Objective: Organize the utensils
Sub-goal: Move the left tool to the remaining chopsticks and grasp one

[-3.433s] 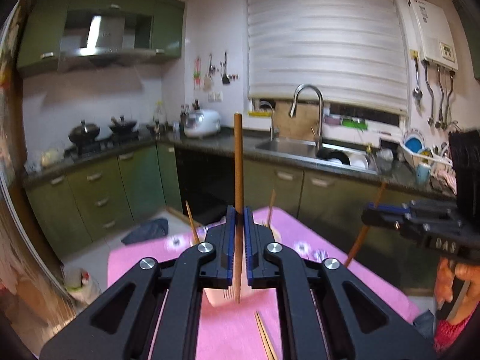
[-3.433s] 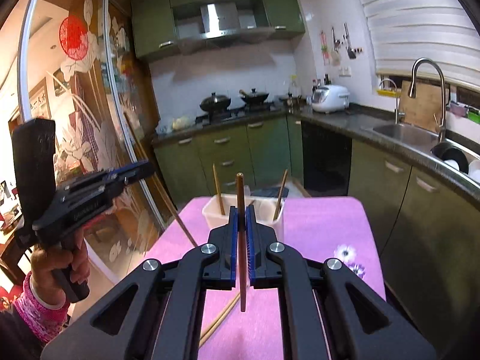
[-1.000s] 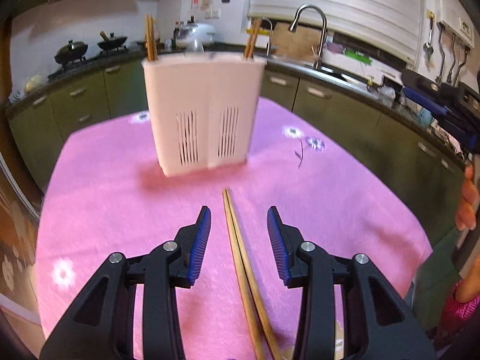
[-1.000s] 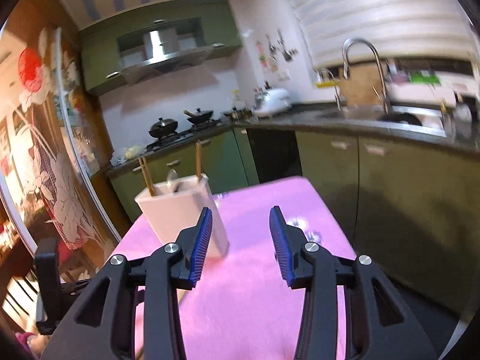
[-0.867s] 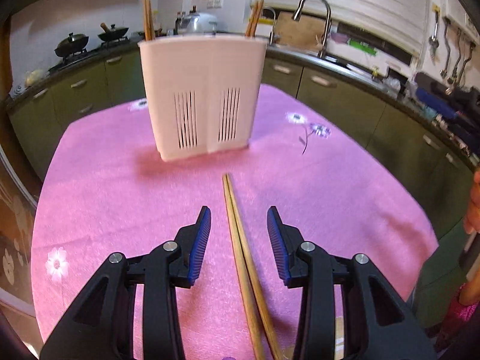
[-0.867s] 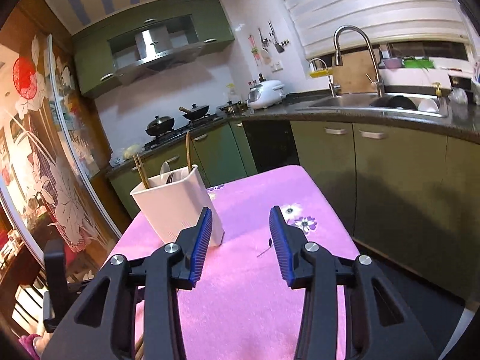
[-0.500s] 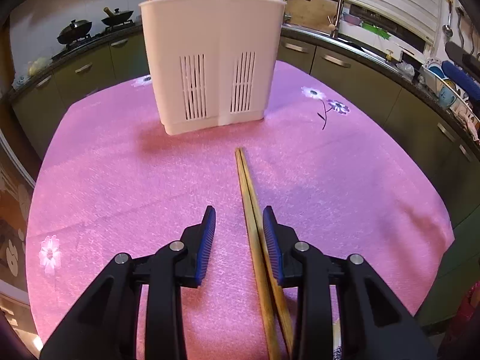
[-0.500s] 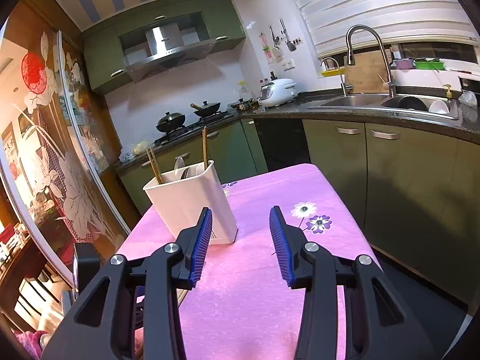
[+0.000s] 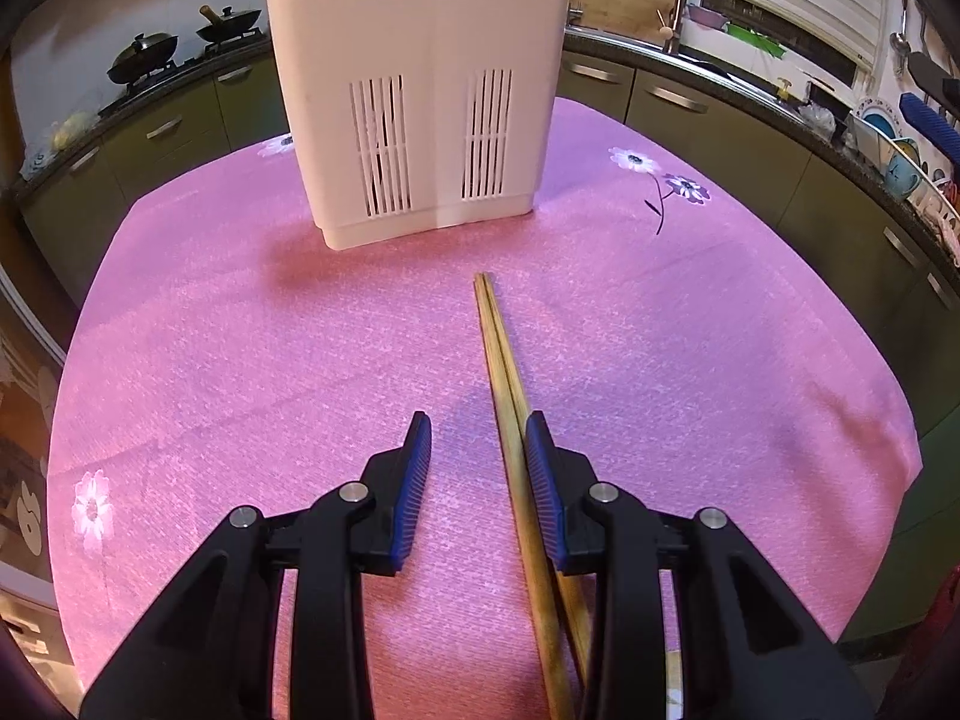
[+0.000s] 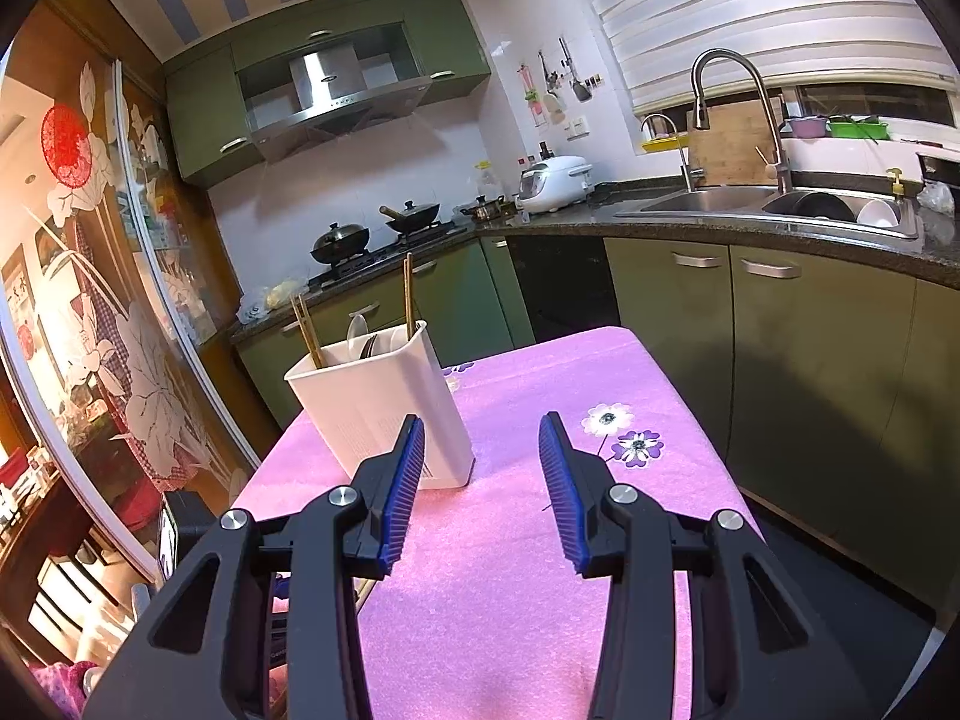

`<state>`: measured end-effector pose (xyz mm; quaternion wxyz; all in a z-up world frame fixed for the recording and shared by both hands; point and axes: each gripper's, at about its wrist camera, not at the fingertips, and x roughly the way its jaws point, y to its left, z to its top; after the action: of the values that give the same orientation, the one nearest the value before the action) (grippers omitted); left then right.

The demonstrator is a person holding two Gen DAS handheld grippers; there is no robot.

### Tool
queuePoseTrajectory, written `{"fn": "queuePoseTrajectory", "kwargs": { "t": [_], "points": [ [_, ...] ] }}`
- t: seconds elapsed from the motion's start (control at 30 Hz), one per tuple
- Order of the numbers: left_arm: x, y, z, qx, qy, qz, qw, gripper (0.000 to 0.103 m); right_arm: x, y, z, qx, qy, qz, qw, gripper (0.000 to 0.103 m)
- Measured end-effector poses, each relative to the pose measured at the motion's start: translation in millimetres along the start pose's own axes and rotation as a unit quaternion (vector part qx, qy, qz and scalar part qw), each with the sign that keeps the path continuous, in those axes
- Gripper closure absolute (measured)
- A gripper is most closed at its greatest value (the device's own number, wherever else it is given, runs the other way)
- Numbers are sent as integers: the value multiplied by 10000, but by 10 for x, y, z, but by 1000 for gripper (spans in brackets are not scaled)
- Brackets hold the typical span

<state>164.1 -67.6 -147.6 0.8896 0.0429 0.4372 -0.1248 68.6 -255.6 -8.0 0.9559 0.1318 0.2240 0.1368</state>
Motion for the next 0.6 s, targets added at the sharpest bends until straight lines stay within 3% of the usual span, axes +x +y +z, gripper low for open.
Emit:
{"fn": "queuePoseTrajectory", "kwargs": {
  "t": [0.6],
  "points": [
    [7,-38,5,72,32,-71,9999,71,58,-18,-38,-24,65,-213,9997,63]
  ]
}}
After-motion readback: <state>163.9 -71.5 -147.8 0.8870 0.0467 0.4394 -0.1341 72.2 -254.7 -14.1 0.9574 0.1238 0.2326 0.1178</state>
